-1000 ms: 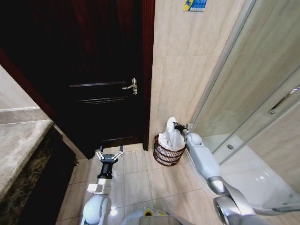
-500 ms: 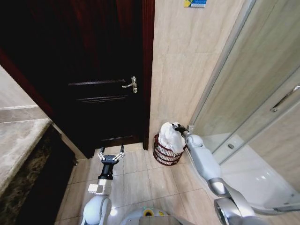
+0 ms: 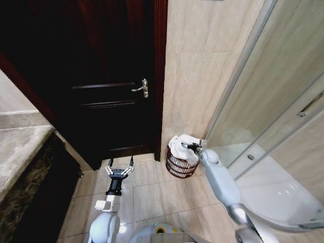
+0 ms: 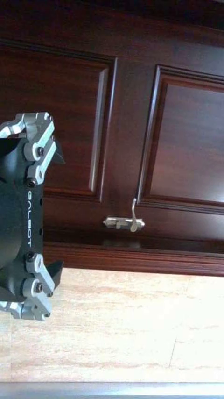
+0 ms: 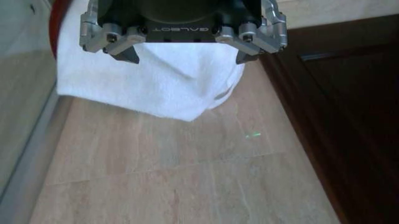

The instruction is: Discard the used towel into the hamper.

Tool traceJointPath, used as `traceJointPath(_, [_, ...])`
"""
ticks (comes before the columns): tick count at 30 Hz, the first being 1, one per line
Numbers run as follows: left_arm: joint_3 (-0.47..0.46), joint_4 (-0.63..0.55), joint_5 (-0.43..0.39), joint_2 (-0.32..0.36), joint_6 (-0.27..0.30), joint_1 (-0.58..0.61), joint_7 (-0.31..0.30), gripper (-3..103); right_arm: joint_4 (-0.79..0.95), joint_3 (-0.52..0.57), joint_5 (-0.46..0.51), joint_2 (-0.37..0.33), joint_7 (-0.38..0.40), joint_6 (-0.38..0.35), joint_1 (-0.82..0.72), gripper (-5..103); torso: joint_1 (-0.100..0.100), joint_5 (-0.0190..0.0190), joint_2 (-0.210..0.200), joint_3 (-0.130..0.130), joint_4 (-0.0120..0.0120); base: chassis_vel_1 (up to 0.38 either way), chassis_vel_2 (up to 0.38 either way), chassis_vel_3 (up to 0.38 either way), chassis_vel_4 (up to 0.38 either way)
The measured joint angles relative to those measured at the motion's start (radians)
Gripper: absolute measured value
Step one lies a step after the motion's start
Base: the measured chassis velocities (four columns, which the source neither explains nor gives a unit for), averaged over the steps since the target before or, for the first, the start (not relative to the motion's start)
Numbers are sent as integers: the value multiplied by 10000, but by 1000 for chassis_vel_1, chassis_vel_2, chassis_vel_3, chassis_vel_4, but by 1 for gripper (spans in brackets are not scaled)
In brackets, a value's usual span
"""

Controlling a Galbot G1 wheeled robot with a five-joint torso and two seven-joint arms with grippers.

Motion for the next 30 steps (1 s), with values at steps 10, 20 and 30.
traceJointPath(10, [38,-69,50,-15,-20,36,35,100,-428,-39,529,-126,-995,-734,435,100,-202,0,-448,-242,3,0,0,0,0])
traceJointPath(20, [-112,-171,22,12,-87,162,12,100,-2607,-562,-530,526,-1180,-349,1974,100,-429,1,-943,-507,2,0,0,0,0])
traceJointPath(30, [-165,-244,-52,58,-124,138,13,100,-5457,88,-2265,1220,-1640,43,2954,100,-615,0,-1367,-747,-1,0,0,0,0])
